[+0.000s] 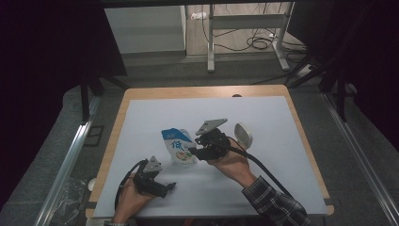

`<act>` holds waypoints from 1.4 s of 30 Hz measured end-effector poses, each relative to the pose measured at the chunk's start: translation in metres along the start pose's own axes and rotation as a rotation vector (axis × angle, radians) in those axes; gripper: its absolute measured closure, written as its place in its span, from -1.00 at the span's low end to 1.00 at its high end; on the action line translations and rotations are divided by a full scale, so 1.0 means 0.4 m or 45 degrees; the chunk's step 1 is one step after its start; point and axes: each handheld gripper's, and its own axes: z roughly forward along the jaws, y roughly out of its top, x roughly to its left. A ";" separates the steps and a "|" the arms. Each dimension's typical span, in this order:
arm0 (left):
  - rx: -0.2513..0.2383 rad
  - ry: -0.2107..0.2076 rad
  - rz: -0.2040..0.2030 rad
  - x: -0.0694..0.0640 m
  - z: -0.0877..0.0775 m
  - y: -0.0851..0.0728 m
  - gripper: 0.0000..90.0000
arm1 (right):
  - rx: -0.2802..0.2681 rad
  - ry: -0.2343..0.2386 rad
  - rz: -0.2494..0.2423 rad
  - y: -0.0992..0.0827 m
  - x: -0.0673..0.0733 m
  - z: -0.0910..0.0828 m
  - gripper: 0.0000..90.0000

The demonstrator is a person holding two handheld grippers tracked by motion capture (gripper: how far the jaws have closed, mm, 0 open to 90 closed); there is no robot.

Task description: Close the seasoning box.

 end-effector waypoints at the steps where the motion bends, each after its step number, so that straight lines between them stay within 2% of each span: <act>1: -0.001 0.001 0.001 0.000 0.000 0.000 -0.95 | -0.006 -0.002 0.002 -0.001 -0.001 -0.004 0.26; 11: -0.001 0.001 0.001 0.000 0.000 -0.001 -0.95 | -0.038 -0.016 0.016 -0.024 -0.009 -0.039 0.27; 16: -0.003 0.001 0.001 0.000 0.000 -0.001 -0.95 | -0.065 -0.019 0.029 -0.040 -0.013 -0.059 0.35; 29: -0.012 0.008 -0.004 0.000 0.000 -0.002 -0.93 | -0.110 -0.024 0.037 -0.080 -0.022 -0.107 0.59; 36: -0.012 0.007 -0.008 -0.001 -0.001 -0.003 -0.93 | -0.124 -0.040 0.067 -0.114 -0.034 -0.133 0.80; 39: -0.012 0.008 -0.008 -0.001 -0.001 -0.003 -0.92 | -0.140 -0.043 0.090 -0.130 -0.042 -0.149 0.95; 42: -0.013 0.009 -0.008 -0.001 -0.001 -0.003 -0.92 | -0.142 -0.058 0.092 -0.138 -0.043 -0.157 0.98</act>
